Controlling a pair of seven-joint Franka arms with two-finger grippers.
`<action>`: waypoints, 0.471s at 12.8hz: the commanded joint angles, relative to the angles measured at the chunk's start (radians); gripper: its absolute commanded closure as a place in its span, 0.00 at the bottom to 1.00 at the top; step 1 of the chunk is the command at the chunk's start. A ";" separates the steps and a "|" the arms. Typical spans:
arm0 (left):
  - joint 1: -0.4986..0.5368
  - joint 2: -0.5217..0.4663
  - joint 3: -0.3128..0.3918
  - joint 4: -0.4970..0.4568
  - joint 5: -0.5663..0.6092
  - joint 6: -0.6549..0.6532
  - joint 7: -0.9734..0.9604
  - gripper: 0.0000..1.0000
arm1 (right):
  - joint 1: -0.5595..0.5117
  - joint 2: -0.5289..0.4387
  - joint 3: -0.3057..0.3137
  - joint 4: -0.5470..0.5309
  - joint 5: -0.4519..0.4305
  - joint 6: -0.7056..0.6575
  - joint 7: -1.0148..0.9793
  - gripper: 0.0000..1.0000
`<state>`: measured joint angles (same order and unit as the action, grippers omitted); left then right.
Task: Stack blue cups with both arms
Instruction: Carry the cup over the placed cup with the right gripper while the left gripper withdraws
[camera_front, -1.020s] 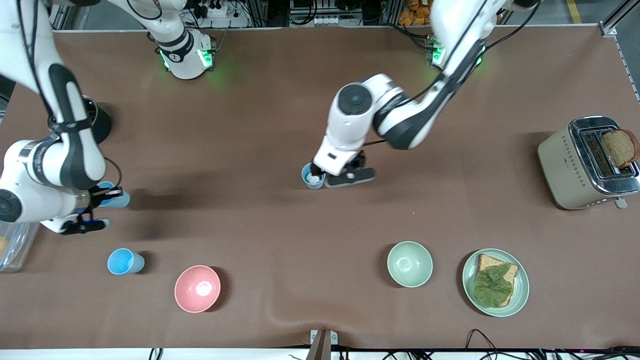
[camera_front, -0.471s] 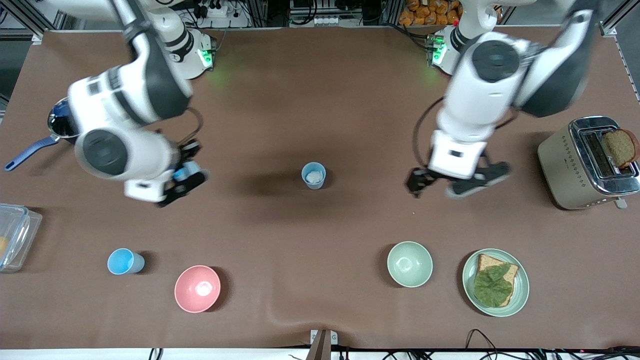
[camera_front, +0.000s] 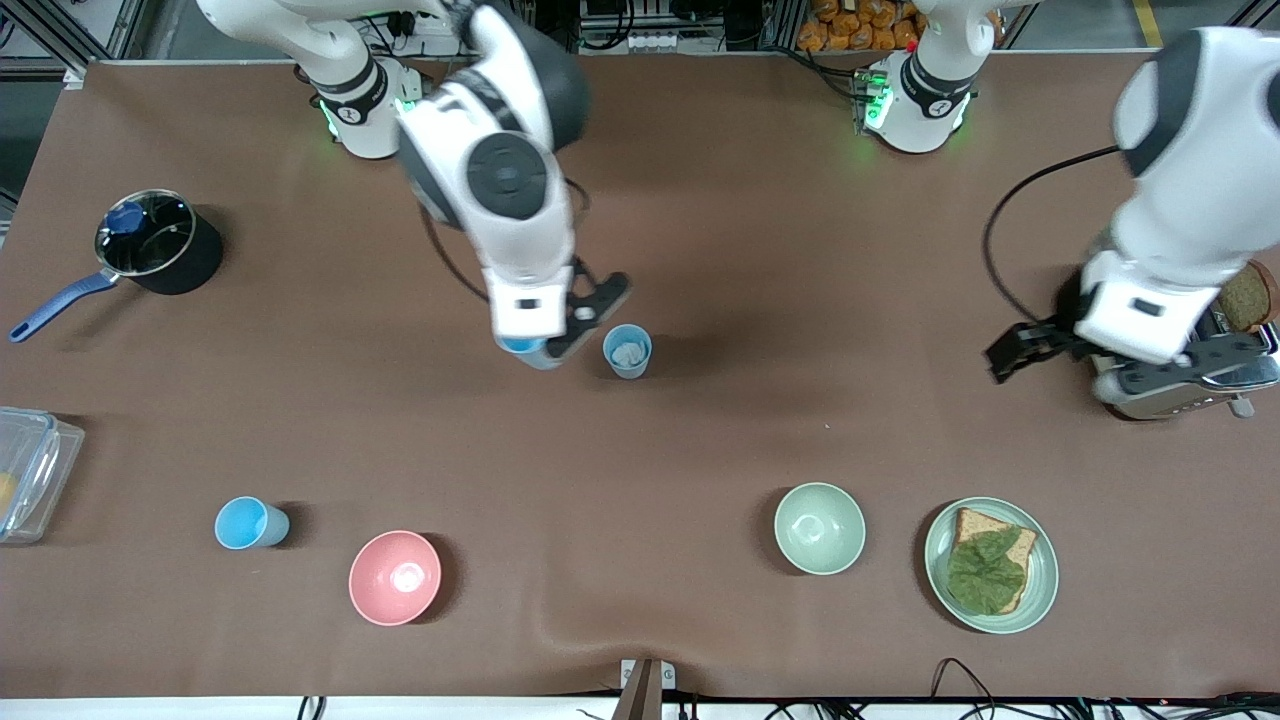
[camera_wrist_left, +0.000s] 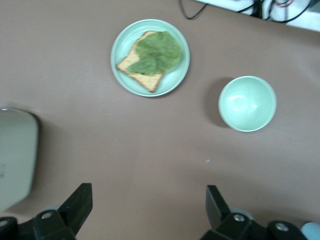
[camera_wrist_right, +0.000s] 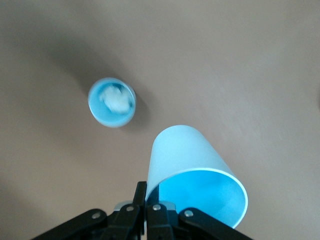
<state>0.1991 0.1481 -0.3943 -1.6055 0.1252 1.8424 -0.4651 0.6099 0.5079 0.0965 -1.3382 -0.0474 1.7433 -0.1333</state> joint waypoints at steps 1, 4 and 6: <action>0.019 -0.033 -0.005 -0.010 -0.018 -0.070 0.068 0.00 | 0.008 0.116 -0.012 0.152 -0.040 -0.004 -0.003 1.00; 0.028 -0.056 0.009 -0.013 -0.019 -0.129 0.106 0.00 | 0.082 0.184 -0.017 0.180 -0.087 0.011 0.050 1.00; 0.025 -0.067 0.040 -0.014 -0.021 -0.162 0.170 0.00 | 0.128 0.213 -0.015 0.185 -0.104 0.039 0.165 1.00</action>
<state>0.2139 0.1198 -0.3772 -1.6045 0.1251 1.7167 -0.3646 0.6826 0.6732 0.0925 -1.2104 -0.1126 1.7864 -0.0615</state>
